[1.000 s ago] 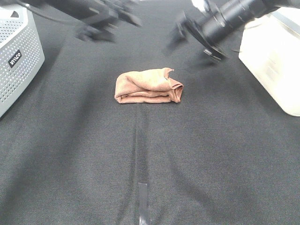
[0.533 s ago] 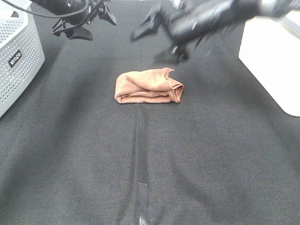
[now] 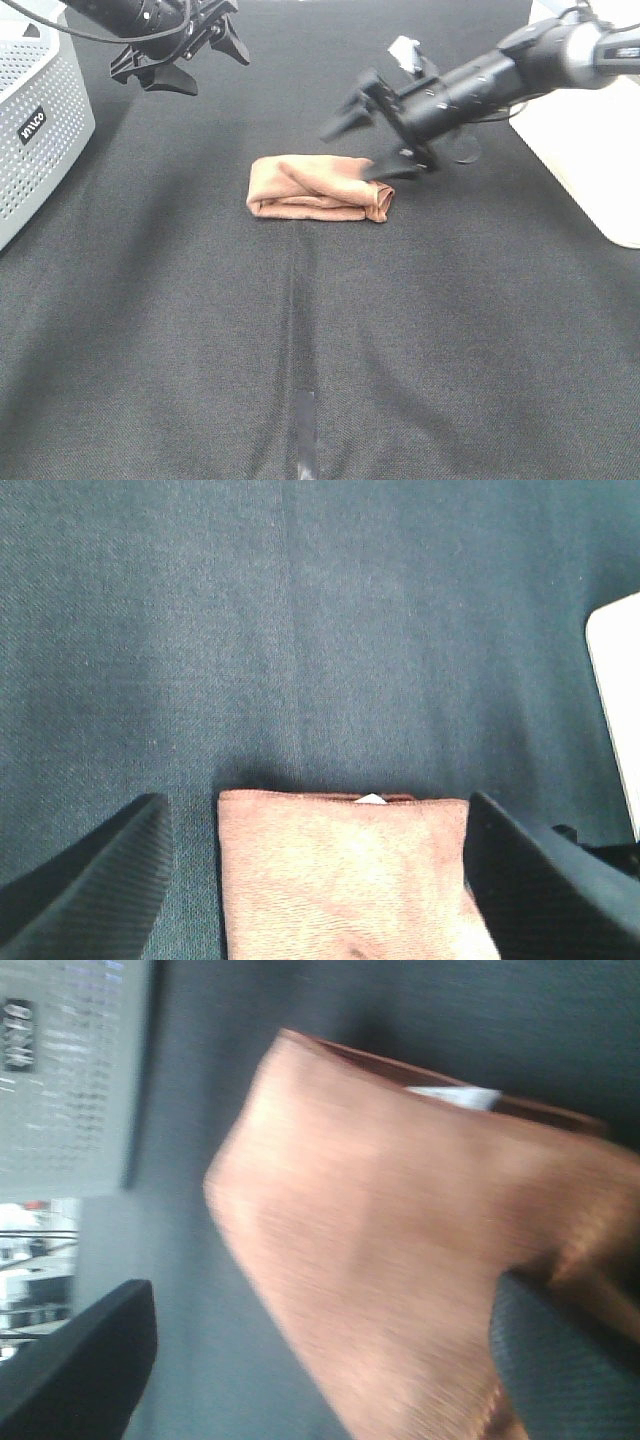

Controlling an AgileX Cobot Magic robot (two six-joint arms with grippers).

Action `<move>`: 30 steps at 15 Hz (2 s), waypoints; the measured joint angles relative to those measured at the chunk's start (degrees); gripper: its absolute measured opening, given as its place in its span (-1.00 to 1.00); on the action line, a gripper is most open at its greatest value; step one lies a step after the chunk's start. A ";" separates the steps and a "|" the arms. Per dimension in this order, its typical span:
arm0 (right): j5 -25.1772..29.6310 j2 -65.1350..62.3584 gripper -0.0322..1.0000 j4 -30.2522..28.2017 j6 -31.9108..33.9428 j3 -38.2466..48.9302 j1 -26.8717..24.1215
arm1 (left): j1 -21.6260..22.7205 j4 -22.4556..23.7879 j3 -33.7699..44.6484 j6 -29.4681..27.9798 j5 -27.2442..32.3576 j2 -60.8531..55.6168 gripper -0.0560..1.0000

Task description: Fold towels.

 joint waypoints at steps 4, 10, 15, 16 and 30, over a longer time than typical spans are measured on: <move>1.89 -1.95 0.71 -9.80 3.27 0.00 -0.06 | 0.00 0.86 0.00 2.18 5.27 -0.57 0.54; 9.00 -14.21 0.71 -23.84 12.38 0.00 -0.06 | 0.00 9.80 0.00 5.10 15.64 -8.25 0.54; 9.34 -26.53 0.71 -32.77 18.28 3.04 -0.06 | -0.23 24.92 0.00 3.32 26.07 -17.30 0.54; 9.28 -29.22 0.71 -34.15 18.56 5.33 -0.06 | -0.29 25.67 0.00 3.32 27.39 -18.74 0.54; 9.68 -96.83 0.71 -45.32 20.86 59.19 -0.06 | -3.38 29.97 55.12 2.35 27.22 -79.13 0.54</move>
